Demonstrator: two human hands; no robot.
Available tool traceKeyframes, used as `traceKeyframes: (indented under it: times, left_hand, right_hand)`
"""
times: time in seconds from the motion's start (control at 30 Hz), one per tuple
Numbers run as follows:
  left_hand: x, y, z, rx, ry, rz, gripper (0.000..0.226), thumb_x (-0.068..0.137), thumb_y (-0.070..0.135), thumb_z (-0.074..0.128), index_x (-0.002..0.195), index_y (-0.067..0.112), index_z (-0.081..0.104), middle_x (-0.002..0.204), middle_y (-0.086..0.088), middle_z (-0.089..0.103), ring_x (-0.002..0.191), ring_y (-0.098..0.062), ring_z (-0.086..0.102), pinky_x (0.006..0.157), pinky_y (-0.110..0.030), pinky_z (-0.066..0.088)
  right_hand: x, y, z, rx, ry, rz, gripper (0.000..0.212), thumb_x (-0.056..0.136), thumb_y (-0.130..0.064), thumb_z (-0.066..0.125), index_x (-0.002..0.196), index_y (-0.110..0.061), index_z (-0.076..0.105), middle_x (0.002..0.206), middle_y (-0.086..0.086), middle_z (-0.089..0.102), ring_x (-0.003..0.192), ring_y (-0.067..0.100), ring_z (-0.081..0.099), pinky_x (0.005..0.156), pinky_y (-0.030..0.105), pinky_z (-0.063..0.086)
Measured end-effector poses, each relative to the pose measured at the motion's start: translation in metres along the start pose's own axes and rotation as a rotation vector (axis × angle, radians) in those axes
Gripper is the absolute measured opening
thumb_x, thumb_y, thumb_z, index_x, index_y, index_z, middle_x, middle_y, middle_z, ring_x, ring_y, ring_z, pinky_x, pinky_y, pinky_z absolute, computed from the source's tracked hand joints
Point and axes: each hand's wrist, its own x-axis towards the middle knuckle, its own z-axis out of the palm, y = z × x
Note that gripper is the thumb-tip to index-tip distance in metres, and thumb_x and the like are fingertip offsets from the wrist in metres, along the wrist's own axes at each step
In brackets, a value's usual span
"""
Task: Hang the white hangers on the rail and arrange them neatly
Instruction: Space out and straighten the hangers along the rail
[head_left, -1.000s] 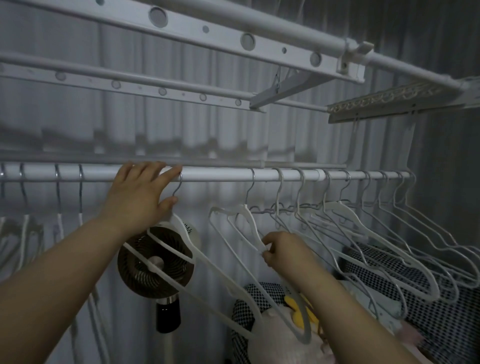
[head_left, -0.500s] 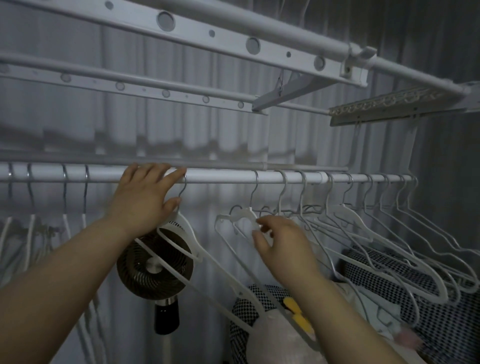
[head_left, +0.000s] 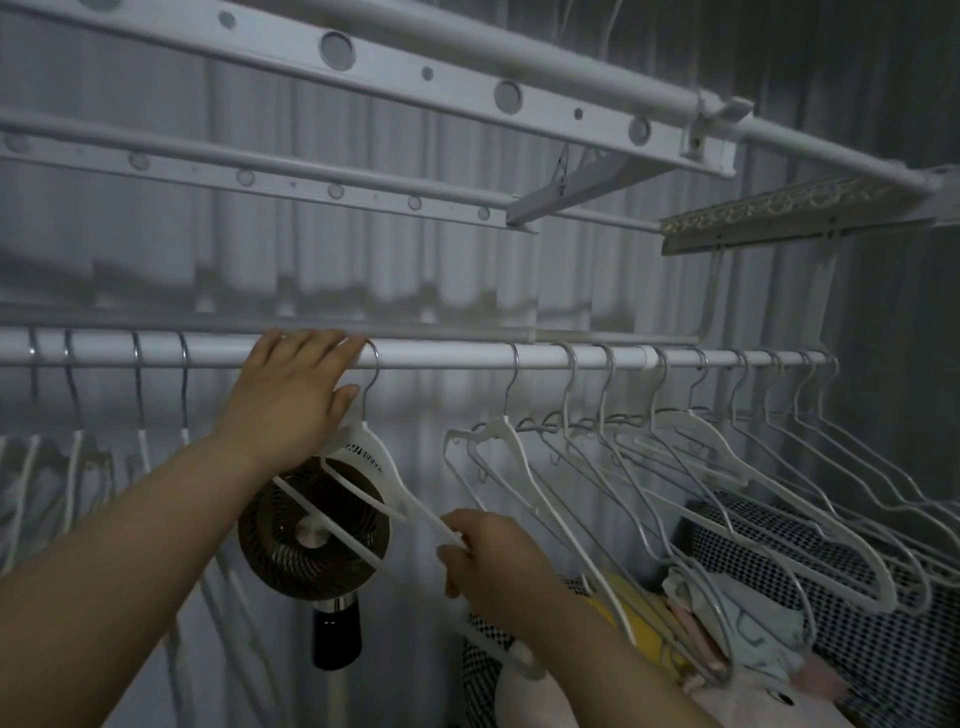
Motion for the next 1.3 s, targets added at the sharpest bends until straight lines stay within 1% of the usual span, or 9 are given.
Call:
traceKeyframes:
  times: [0.07, 0.2, 0.37, 0.47, 0.67, 0.73, 1.03, 1.17, 1.3]
  left_hand:
    - [0.000, -0.001, 0.001, 0.003, -0.005, -0.004, 0.055, 0.076, 0.033, 0.034, 0.107, -0.001, 0.065, 0.100, -0.021, 0.069, 0.087, -0.041, 0.066, 0.080, -0.057, 0.048]
    - [0.000, -0.002, 0.001, 0.004, -0.009, -0.012, 0.055, 0.076, 0.034, 0.035, 0.106, -0.002, 0.065, 0.100, -0.021, 0.069, 0.086, -0.041, 0.066, 0.079, -0.058, 0.047]
    - [-0.001, -0.001, 0.002, -0.012, -0.026, -0.022, 0.057, 0.077, 0.035, 0.034, 0.107, -0.002, 0.064, 0.101, -0.022, 0.068, 0.088, -0.042, 0.065, 0.080, -0.059, 0.047]
    - [-0.001, 0.000, 0.000, -0.022, -0.027, -0.032, 0.057, 0.077, 0.035, 0.035, 0.108, -0.002, 0.064, 0.101, -0.022, 0.068, 0.089, -0.043, 0.065, 0.081, -0.060, 0.046]
    - [-0.001, 0.003, 0.000, -0.023, -0.035, -0.036, 0.058, 0.076, 0.036, 0.034, 0.109, -0.001, 0.064, 0.102, -0.022, 0.068, 0.091, -0.043, 0.064, 0.083, -0.060, 0.045]
    - [0.000, 0.004, 0.000, -0.035, -0.038, -0.039, 0.059, 0.076, 0.037, 0.033, 0.110, -0.001, 0.063, 0.103, -0.022, 0.068, 0.093, -0.043, 0.063, 0.085, -0.060, 0.044]
    - [0.001, 0.004, 0.000, -0.049, -0.034, -0.031, 0.058, 0.076, 0.037, 0.034, 0.109, -0.001, 0.064, 0.103, -0.021, 0.068, 0.092, -0.042, 0.064, 0.085, -0.060, 0.044]
    - [0.001, 0.003, -0.001, -0.050, -0.059, -0.025, 0.059, 0.077, 0.037, 0.032, 0.111, 0.000, 0.063, 0.106, -0.021, 0.067, 0.095, -0.042, 0.063, 0.087, -0.059, 0.043]
    - [0.001, 0.004, -0.001, -0.073, -0.048, -0.038, 0.064, 0.078, 0.042, 0.030, 0.117, 0.001, 0.059, 0.116, -0.022, 0.063, 0.106, -0.042, 0.058, 0.094, -0.058, 0.038]
  right_hand:
    - [0.003, 0.007, -0.005, -0.006, -0.002, 0.024, 0.019, 0.093, -0.014, 0.044, 0.091, -0.009, 0.061, 0.090, 0.017, 0.069, 0.073, 0.022, 0.060, 0.059, 0.021, 0.042]
    - [0.003, 0.022, -0.014, -0.016, 0.074, 0.054, 0.041, 0.095, -0.023, 0.042, 0.055, -0.030, 0.040, 0.065, 0.002, 0.064, 0.051, 0.002, 0.052, 0.052, 0.013, 0.036]
    - [-0.003, 0.030, -0.019, -0.069, 0.110, 0.092, 0.034, 0.097, -0.022, 0.039, 0.063, -0.019, 0.047, 0.093, 0.018, 0.071, 0.082, 0.025, 0.061, 0.066, 0.026, 0.039]
    - [-0.003, 0.036, -0.023, -0.057, 0.123, 0.106, 0.028, 0.097, -0.021, 0.039, 0.084, -0.007, 0.060, 0.093, 0.020, 0.070, 0.072, 0.017, 0.053, 0.063, 0.025, 0.038]
    - [-0.004, 0.044, -0.024, -0.034, 0.137, 0.092, 0.022, 0.096, -0.021, 0.040, 0.081, -0.014, 0.055, 0.054, -0.006, 0.048, 0.048, 0.002, 0.039, 0.051, 0.021, 0.033]
    - [-0.003, 0.046, -0.023, -0.035, 0.140, 0.076, 0.025, 0.096, -0.021, 0.040, 0.088, -0.009, 0.060, 0.053, -0.009, 0.045, 0.048, 0.000, 0.038, 0.048, 0.010, 0.028]
    - [-0.007, 0.044, -0.026, -0.045, 0.163, 0.066, 0.029, 0.096, -0.021, 0.041, 0.097, 0.000, 0.062, 0.057, -0.004, 0.051, 0.046, 0.004, 0.038, 0.045, 0.015, 0.030]
    - [-0.007, 0.044, -0.026, -0.098, 0.192, 0.056, 0.030, 0.096, -0.021, 0.040, 0.098, -0.001, 0.062, 0.091, 0.018, 0.069, 0.074, 0.025, 0.061, 0.060, 0.026, 0.037]
    - [-0.008, 0.048, -0.026, -0.130, 0.191, 0.058, 0.025, 0.096, -0.022, 0.039, 0.087, -0.008, 0.058, 0.095, 0.019, 0.069, 0.089, 0.030, 0.062, 0.063, 0.026, 0.037]
